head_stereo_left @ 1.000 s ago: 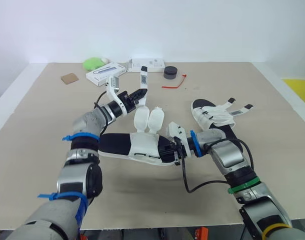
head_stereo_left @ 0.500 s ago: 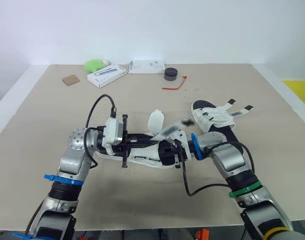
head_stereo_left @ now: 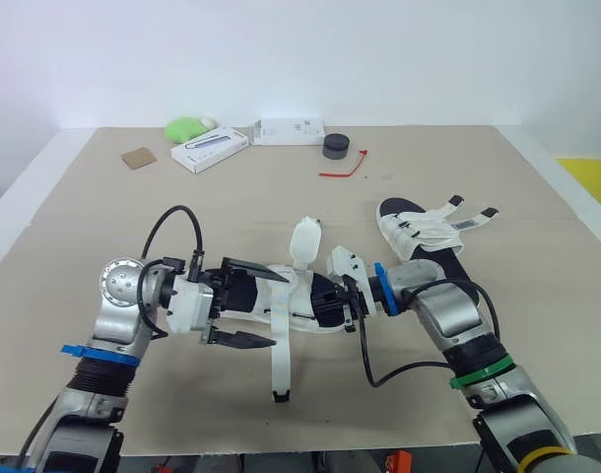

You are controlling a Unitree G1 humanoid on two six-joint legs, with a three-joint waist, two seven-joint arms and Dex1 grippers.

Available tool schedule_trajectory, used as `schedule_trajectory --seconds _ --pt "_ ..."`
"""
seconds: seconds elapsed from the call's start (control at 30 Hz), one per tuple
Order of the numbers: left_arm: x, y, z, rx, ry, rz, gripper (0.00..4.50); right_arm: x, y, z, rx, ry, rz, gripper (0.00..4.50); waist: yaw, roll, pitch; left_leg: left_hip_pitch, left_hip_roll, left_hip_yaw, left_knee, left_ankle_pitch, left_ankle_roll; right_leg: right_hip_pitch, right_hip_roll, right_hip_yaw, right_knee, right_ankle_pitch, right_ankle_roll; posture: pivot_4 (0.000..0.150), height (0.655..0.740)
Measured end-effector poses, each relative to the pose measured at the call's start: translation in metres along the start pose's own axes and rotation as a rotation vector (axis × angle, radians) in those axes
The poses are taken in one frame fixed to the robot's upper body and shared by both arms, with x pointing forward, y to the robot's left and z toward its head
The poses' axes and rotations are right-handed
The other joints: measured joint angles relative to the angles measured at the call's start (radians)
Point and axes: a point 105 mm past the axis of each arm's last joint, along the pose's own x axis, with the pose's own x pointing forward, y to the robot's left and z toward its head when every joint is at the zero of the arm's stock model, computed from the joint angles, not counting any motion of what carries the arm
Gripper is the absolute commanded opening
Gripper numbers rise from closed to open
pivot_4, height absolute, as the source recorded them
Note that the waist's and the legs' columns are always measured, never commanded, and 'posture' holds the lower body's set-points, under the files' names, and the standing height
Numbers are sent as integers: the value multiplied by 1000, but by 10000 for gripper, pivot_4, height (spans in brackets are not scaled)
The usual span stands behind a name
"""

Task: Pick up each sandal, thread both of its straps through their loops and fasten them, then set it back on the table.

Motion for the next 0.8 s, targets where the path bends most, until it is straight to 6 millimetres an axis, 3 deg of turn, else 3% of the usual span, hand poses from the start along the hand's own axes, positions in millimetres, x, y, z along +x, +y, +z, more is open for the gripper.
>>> schedule_trajectory --seconds 0.07,0.17,0.23,0.37,0.43,0.6,0.8 --pt "-14 -3 -3 -276 41 25 44800 2 0 1 -2 -1 9 0 -7 -1 1 0 1 1 0 -1 1 -1 1 1 2 -1 0 1500 7400" --pt "-32 -28 4 -752 101 -5 44800 3 1 2 -8 2 26 0 -11 -2 1 1 2 1 0 -4 2 -2 1 1 5 -6 -1 1500 7400" --pt "-28 -40 15 -997 57 -19 44800 1 0 1 -4 8 29 0 -7 -2 1 3 2 1 0 -5 3 0 1 1 8 -9 -3 1500 7400" --pt "-8 -52 24 -1305 -26 -16 44800 3 -1 2 -1 7 36 0 0 -4 1 5 5 1 1 -6 3 -1 4 0 12 -10 -5 1500 7400" --pt "-1 -60 20 -1395 -9 9 44800 4 -1 1 -2 7 38 0 0 -3 1 5 5 1 1 -6 3 -1 5 0 12 -11 -6 1500 7400" --pt "16 -79 -14 -1494 140 135 44800 4 1 2 -6 6 38 0 4 -4 0 5 5 1 2 -7 2 -1 5 1 12 -11 -7 1500 7400" --pt "12 -75 -20 -1488 194 159 44800 4 1 2 -9 5 34 0 3 -4 0 5 6 1 1 -8 0 -2 6 1 12 -11 -8 1500 7400"
